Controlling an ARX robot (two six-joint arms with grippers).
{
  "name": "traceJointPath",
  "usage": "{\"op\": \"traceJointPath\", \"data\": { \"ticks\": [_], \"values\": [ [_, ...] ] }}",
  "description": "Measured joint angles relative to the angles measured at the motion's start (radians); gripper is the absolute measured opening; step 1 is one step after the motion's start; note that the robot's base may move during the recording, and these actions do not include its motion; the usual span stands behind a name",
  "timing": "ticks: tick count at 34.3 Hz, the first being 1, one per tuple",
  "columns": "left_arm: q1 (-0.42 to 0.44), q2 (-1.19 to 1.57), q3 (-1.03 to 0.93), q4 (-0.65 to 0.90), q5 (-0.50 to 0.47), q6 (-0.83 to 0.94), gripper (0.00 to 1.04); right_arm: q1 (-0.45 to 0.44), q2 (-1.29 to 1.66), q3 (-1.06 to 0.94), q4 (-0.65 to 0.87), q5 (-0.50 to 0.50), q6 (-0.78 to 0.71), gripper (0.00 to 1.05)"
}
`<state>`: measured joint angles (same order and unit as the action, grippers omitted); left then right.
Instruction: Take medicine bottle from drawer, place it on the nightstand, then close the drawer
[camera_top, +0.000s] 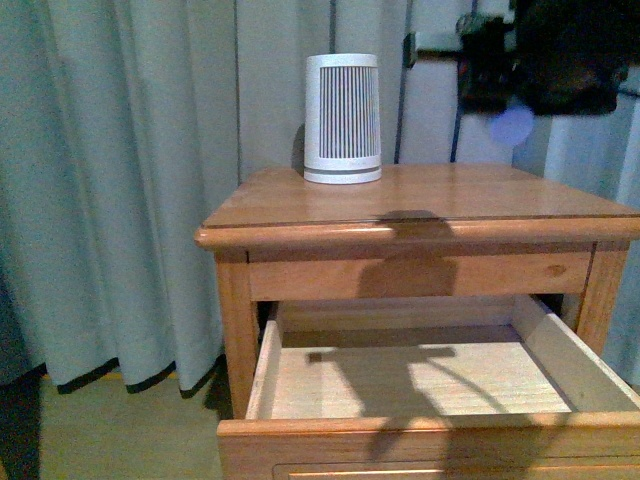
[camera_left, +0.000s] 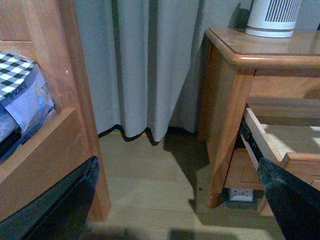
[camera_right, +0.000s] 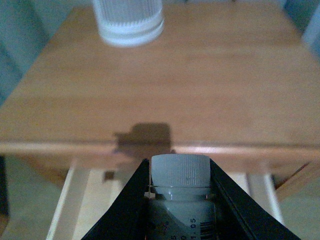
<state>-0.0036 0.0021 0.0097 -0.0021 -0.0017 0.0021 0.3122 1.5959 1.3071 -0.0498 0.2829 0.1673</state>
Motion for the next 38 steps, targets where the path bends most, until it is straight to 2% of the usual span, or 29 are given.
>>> {"op": "traceJointPath", "data": {
  "ticks": [8,15,26,29,34,38],
  "values": [
    [0.0,0.0,0.0,0.0,0.0,0.0,0.98,-0.113,0.153,0.253,-0.031,0.022,-0.071,0.29],
    [0.0,0.0,0.0,0.0,0.0,0.0,0.98,-0.189,0.409,0.454,-0.109,0.062,-0.038,0.29],
    [0.0,0.0,0.0,0.0,0.0,0.0,0.98,-0.209,0.588,0.61,-0.142,0.117,-0.004,0.3],
    [0.0,0.0,0.0,0.0,0.0,0.0,0.98,-0.208,0.594,0.614,-0.127,0.118,-0.002,0.46],
    [0.0,0.0,0.0,0.0,0.0,0.0,0.98,-0.208,0.594,0.613,-0.086,0.122,0.007,0.65],
    [0.0,0.0,0.0,0.0,0.0,0.0,0.98,-0.208,0.574,0.579,-0.029,0.109,0.019,0.85]
  ]
}}
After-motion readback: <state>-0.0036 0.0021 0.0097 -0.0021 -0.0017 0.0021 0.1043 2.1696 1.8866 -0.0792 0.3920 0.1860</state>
